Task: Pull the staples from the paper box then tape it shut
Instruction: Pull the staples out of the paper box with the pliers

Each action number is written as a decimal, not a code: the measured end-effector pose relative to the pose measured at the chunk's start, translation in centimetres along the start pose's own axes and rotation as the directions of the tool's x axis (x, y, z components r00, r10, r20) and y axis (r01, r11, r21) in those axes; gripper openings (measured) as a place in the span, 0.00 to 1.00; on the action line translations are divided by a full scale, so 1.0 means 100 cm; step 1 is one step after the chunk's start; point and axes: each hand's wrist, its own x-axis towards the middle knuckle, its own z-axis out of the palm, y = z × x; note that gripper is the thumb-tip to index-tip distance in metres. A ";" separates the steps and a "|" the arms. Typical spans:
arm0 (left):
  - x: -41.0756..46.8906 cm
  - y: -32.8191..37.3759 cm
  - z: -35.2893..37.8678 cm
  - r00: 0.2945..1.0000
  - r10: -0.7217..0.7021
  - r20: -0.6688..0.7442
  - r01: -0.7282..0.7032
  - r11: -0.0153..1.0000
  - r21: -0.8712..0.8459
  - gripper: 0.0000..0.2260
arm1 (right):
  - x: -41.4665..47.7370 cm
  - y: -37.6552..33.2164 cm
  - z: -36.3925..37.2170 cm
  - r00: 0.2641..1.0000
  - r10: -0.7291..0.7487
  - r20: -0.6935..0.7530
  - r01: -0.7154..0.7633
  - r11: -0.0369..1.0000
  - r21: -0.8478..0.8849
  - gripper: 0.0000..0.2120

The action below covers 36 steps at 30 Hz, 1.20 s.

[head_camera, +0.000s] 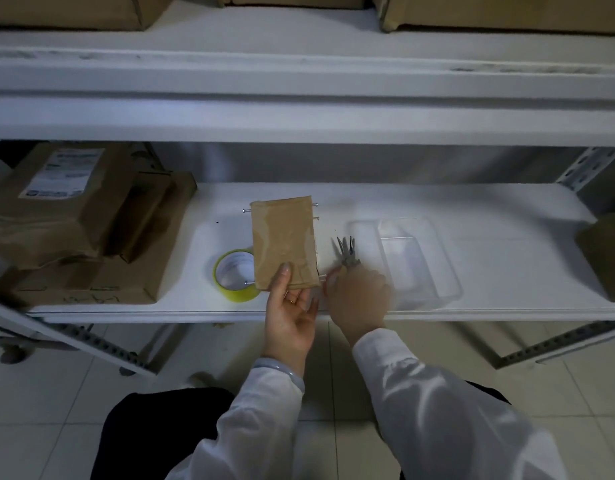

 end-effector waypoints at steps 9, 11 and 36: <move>-0.003 0.000 0.000 1.000 -0.001 -0.006 0.001 1.000 -0.004 0.05 | 0.005 -0.001 0.001 0.999 -0.001 0.035 0.000 1.000 0.026 0.39; -0.003 0.001 0.001 1.000 -0.001 -0.011 0.001 1.000 0.002 0.05 | 0.008 -0.001 0.002 1.000 -0.003 -0.023 0.004 0.999 0.038 0.35; -0.036 -0.003 -0.014 0.996 0.029 0.085 -0.026 0.999 -0.035 0.28 | -0.110 0.034 -0.056 0.944 -0.287 0.164 -0.162 0.029 0.986 0.13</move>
